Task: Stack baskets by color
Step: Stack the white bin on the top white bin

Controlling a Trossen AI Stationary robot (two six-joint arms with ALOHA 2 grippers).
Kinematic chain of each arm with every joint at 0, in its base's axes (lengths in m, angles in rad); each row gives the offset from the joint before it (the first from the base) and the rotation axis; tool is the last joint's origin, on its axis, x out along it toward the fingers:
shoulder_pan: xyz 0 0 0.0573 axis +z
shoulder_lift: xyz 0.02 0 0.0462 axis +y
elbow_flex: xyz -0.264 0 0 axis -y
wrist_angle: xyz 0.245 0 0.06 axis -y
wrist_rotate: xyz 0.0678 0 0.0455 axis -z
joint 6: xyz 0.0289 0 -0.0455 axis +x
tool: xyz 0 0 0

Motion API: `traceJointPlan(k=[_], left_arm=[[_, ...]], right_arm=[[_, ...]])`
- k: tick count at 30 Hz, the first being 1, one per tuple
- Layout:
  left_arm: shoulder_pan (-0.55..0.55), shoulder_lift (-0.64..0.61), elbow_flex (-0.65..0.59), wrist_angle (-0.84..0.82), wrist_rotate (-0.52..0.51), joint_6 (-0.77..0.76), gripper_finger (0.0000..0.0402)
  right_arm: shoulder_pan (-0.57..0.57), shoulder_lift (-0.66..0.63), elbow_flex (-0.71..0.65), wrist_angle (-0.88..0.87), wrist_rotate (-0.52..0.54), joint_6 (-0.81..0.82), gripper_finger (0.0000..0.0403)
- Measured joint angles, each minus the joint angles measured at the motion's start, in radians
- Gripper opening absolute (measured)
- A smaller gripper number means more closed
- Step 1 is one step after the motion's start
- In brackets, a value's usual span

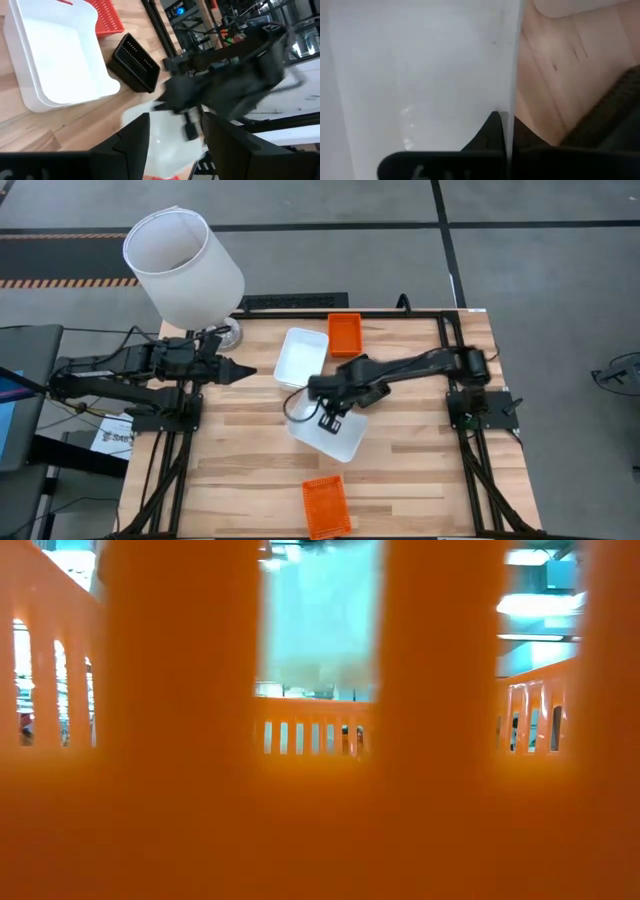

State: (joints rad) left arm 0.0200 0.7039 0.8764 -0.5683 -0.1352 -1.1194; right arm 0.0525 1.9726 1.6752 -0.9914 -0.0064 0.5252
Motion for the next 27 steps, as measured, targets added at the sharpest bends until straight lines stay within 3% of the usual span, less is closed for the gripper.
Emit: traceJointPlan(k=[7,12,19,27], left_arm=[[0.0,-0.022,0.0,-0.026,-0.003,0.001,0.0171],[0.0,-0.033,0.0,-0.026,-0.015,0.026,0.0171],[0.0,-0.033,0.0,-0.027,-0.019,0.046,0.0171],[0.0,-0.033,0.0,-0.026,-0.019,0.038,0.0171]], right_arm=[[-0.067,-0.248,0.0,0.096,-0.035,0.125,0.0001],[-0.175,-0.35,0.002,0.232,0.136,0.32,0.0001],[-0.338,-0.279,0.002,0.303,0.139,0.638,0.0001],[-0.356,-0.123,0.001,0.352,0.123,0.852,0.0]])
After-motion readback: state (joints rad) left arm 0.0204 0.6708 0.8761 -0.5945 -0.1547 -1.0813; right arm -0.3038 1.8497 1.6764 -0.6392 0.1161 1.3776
